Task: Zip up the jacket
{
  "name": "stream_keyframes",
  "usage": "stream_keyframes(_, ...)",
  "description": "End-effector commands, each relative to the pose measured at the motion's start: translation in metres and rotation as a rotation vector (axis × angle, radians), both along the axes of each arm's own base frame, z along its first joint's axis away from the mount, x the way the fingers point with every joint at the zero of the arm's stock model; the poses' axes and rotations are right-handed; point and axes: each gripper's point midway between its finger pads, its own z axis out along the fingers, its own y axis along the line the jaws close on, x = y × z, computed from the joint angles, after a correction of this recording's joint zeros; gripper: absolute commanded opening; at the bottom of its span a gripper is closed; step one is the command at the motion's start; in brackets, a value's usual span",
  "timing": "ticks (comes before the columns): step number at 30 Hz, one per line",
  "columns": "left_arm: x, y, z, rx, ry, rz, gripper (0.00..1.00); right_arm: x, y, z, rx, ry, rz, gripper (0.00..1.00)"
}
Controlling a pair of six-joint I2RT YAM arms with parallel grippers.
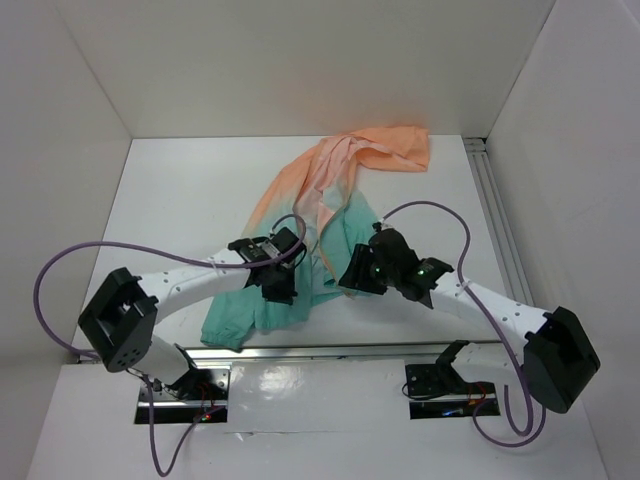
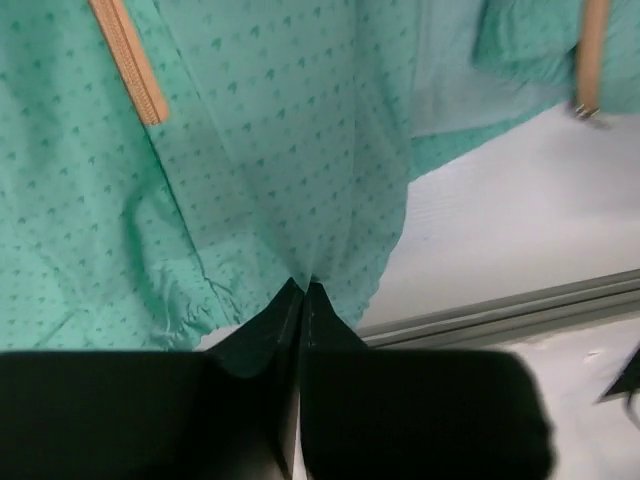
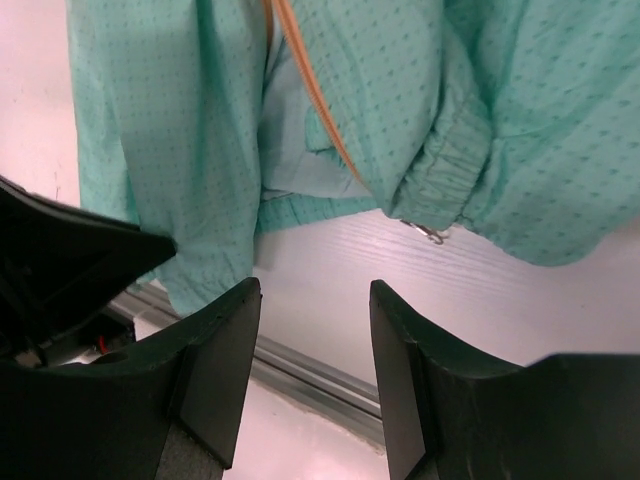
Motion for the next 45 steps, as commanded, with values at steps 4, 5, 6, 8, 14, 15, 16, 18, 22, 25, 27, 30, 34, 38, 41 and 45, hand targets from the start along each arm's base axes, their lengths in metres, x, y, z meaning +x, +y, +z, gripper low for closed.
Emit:
stream_keyframes(4, 0.031, 0.011, 0.053, -0.176, -0.077, 0.039, 0.0, 0.002, 0.028, 0.012, 0.11, -0.046, 0.107, 0.55)
stream_keyframes(5, 0.042, 0.024, 0.062, -0.197, -0.102, 0.077, 0.0, 0.002, 0.031, 0.015, 0.121, -0.058, 0.127, 0.55)
stream_keyframes(6, 0.043, 0.027, 0.071, -0.228, -0.12, 0.056, 0.0, 0.003, 0.038, 0.023, 0.161, -0.079, 0.152, 0.55)
stream_keyframes(8, 0.05, 0.04, 0.086, -0.271, -0.157, 0.058, 0.0, 0.004, 0.048, 0.026, 0.202, -0.094, 0.184, 0.55)
stream_keyframes(14, 0.058, 0.066, 0.086, -0.239, -0.165, 0.043, 0.0, 0.011, 0.098, 0.029, 0.327, -0.132, 0.315, 0.57)
stream_keyframes(15, 0.06, 0.069, 0.086, -0.238, -0.166, 0.055, 0.0, 0.01, 0.106, 0.029, 0.338, -0.135, 0.335, 0.59)
stream_keyframes(16, 0.06, 0.074, 0.083, -0.23, -0.163, 0.063, 0.0, 0.01, 0.116, 0.032, 0.36, -0.149, 0.351, 0.61)
stream_keyframes(18, 0.063, 0.084, 0.083, -0.235, -0.165, 0.099, 0.0, 0.012, 0.132, 0.028, 0.379, -0.131, 0.381, 0.68)
stream_keyframes(22, 0.067, 0.092, 0.088, -0.265, -0.171, 0.124, 0.0, 0.011, 0.154, 0.021, 0.374, -0.125, 0.398, 0.77)
stream_keyframes(25, 0.07, 0.089, 0.094, -0.298, -0.18, 0.115, 0.0, 0.013, 0.165, 0.029, 0.379, -0.151, 0.387, 0.78)
stream_keyframes(27, 0.074, 0.086, 0.104, -0.329, -0.194, 0.109, 0.0, 0.011, 0.169, 0.032, 0.392, -0.176, 0.393, 0.8)
stream_keyframes(30, 0.076, 0.078, 0.13, -0.393, -0.23, 0.069, 0.0, 0.012, 0.174, 0.049, 0.507, -0.244, 0.376, 0.9)
stream_keyframes(34, 0.075, 0.072, 0.16, -0.439, -0.286, 0.017, 0.0, 0.018, 0.166, 0.059, 0.631, -0.267, 0.36, 0.99)
stream_keyframes(38, 0.071, 0.068, 0.173, -0.472, -0.297, -0.006, 0.0, 0.022, 0.164, 0.072, 0.751, -0.292, 0.367, 0.99)
stream_keyframes(41, 0.069, 0.067, 0.172, -0.477, -0.286, -0.01, 0.0, 0.024, 0.164, 0.069, 0.797, -0.267, 0.357, 0.99)
stream_keyframes(45, 0.068, 0.067, 0.175, -0.479, -0.296, -0.012, 0.0, 0.029, 0.156, 0.08, 0.902, -0.319, 0.358, 0.99)
